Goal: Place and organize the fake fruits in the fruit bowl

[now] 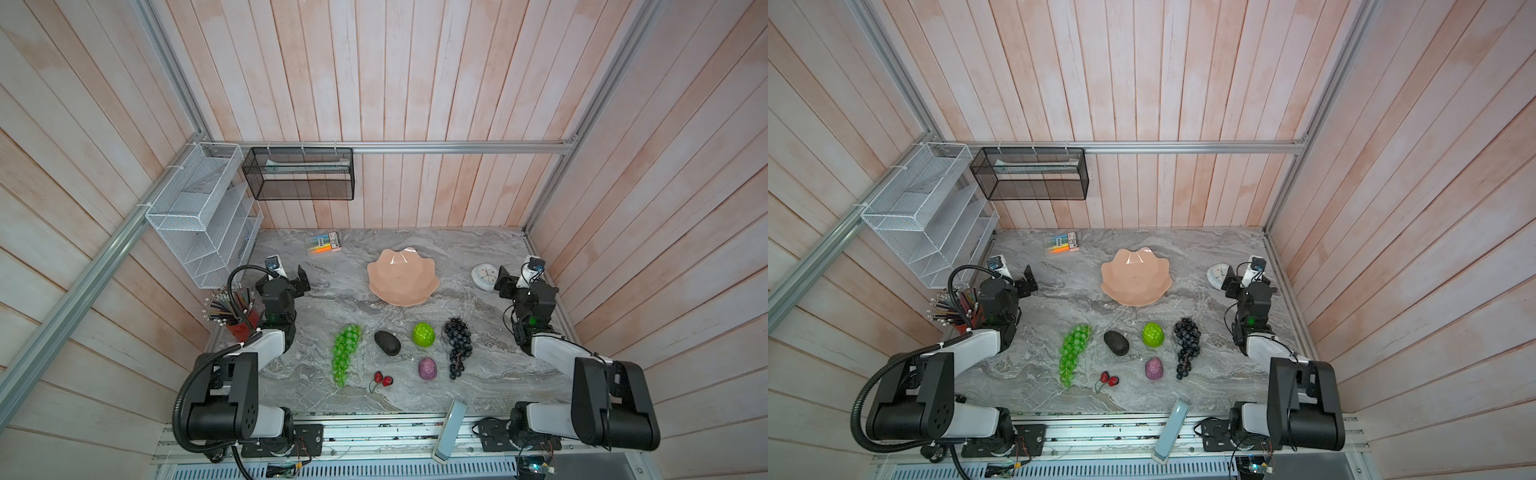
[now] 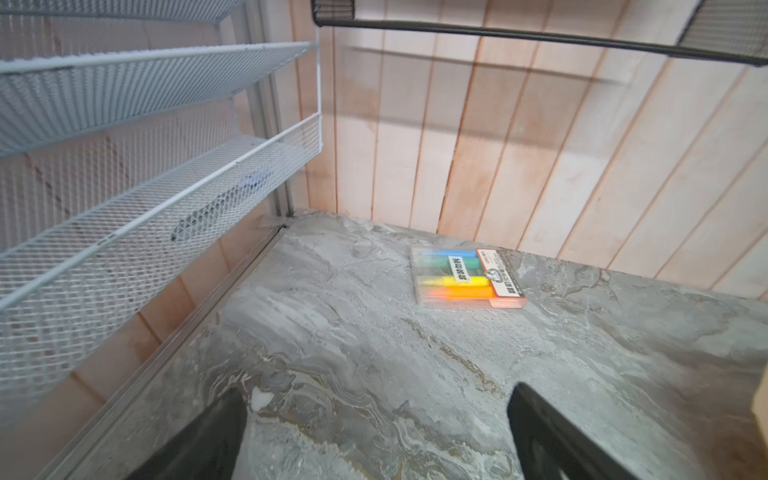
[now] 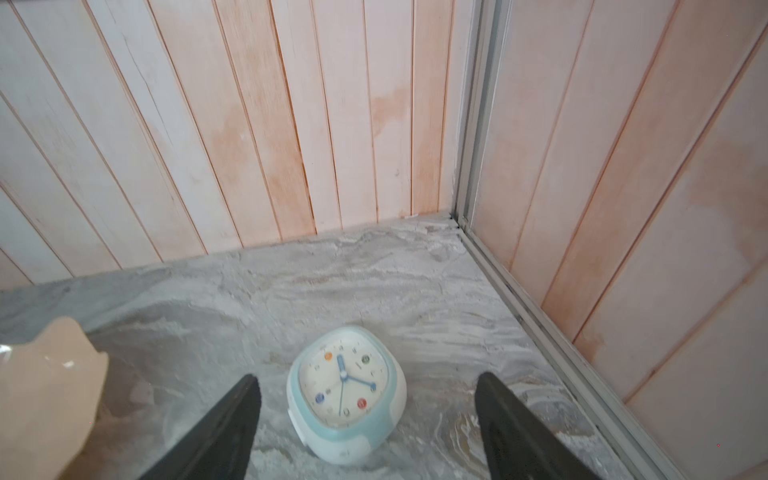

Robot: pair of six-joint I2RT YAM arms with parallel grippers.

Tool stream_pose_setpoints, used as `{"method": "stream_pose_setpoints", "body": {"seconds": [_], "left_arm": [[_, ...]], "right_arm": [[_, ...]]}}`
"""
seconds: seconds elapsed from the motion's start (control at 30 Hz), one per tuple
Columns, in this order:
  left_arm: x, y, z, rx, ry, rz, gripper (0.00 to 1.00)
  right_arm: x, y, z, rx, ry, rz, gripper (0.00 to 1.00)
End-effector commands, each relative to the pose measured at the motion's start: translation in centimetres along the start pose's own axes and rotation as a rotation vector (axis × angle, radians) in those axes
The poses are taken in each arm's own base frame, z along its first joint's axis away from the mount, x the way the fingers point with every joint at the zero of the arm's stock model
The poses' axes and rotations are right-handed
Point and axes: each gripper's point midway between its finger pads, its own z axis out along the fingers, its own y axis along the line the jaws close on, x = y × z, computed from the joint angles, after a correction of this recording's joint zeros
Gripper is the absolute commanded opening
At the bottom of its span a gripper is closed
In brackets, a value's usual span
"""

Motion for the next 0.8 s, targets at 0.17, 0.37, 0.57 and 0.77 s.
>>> {"method": "stream_pose_setpoints", "body": {"seconds": [0.17,0.37,0.57,0.77], "left_arm": [[2.9,-3.5,-4.2,-0.075,0.337,-0.069,1.0],[2.9,-10.0,-7.7,0.108,0.471,-0.059,1.0],[3.4,-12.8,-9.8,0.21,0.51,-0.103,1.0],[2.9,-12.0,-10.5,0.197,0.477,-0.167,1.0]], "right_arm": [[2.8,9.3,-4.3,-0.189,0.359,0.026,0.82],[7.8,17.6,-10.9,-0.427,0.646,-0.077,0.89],[13.3,22.4,-15.5,-0.578,0.87,-0.132,0.94],[17.5,23.3,-15.2,-0.562,0.99,-0.189,0.95]]}}
